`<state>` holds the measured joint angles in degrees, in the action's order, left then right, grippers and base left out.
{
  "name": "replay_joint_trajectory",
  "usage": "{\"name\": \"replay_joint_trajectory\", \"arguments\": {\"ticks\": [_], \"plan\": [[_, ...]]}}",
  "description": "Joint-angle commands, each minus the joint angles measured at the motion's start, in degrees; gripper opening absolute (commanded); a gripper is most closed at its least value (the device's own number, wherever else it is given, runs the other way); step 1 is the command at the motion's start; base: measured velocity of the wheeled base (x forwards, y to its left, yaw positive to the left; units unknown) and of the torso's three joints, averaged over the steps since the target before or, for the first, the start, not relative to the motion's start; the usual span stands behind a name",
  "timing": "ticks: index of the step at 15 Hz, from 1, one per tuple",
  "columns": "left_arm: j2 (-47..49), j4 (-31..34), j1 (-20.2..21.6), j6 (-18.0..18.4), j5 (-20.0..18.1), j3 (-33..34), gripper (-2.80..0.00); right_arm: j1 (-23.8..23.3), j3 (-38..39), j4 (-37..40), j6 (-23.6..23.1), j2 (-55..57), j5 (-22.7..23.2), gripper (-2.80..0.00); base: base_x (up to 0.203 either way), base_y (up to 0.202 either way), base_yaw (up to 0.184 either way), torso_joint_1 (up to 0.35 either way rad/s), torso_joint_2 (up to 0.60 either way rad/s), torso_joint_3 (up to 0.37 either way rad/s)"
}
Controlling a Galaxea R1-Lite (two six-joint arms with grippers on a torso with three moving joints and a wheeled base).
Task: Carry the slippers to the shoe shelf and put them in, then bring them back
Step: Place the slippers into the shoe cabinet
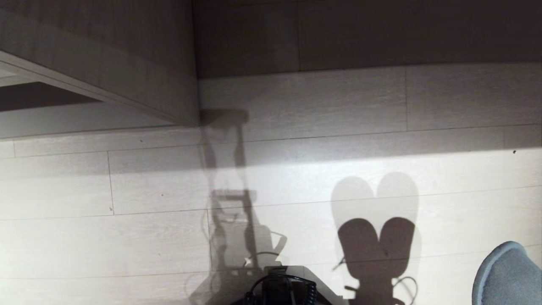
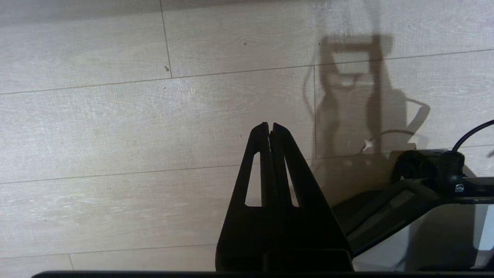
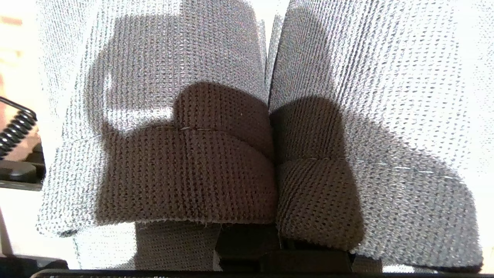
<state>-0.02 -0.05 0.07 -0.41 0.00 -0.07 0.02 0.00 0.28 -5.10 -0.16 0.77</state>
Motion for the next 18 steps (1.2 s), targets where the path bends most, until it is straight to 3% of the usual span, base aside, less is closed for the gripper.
{"name": "replay_joint_trajectory", "arguments": {"ticks": [1,18], "plan": [[0.0,0.0,0.0,0.0,0.0,0.1,-2.8,0.0,0.1,0.0,0.0,0.2,0.0,-2.8,0.0,0.0,0.0,0.002,0.01,0.207],[0.0,0.0,0.0,0.0,0.0,0.1,-2.8,0.1,0.1,0.0,0.7,0.2,-0.1,-2.8,0.0,0.0,0.0,0.002,0.0,0.202]]}}
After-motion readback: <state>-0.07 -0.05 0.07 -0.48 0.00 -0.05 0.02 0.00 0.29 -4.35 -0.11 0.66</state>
